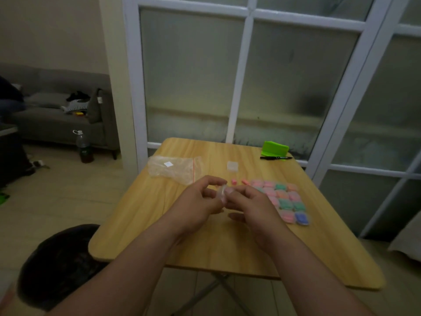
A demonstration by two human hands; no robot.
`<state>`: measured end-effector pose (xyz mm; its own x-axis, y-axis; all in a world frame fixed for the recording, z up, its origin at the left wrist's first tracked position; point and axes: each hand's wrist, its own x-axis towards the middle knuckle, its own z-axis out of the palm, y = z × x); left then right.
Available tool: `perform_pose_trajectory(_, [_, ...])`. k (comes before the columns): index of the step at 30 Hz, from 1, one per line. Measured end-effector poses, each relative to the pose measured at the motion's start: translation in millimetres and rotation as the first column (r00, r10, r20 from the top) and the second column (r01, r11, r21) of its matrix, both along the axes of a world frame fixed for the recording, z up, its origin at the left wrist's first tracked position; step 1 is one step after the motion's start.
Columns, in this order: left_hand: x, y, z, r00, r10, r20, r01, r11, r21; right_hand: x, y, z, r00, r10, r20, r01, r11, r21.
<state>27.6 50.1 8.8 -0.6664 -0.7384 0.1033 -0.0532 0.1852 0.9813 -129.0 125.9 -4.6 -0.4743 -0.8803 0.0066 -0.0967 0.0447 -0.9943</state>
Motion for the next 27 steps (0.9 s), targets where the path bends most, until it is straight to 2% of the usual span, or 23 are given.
perform_pose_trajectory(8, [-0.6, -6.3, -0.3, 0.999, -0.015, -0.041, 0.019, 0.994, 0.104, -2.4, -8.8, 2.0, 0.997, 0.016, 0.071, -0.013, 0.999, -0.043])
perform_pose_trajectory(14, [2.6, -8.4, -0.1, 0.999, -0.01, -0.053, 0.02, 0.982, 0.188, -0.8, -8.5, 4.6, 1.0, 0.021, -0.008, -0.021, 0.999, -0.031])
perform_pose_trajectory(22, [7.4, -12.7, -1.1, 0.998, -0.053, 0.014, 0.05, 0.984, 0.173, 3.3, -7.3, 4.5, 0.995, 0.031, -0.093, -0.029, 0.999, 0.019])
perform_pose_trajectory(27, [6.5, -10.5, -1.7, 0.999, -0.027, -0.022, 0.031, 0.975, 0.218, 4.5, -9.4, 1.1, 0.989, 0.0, -0.15, 0.002, 1.0, 0.01])
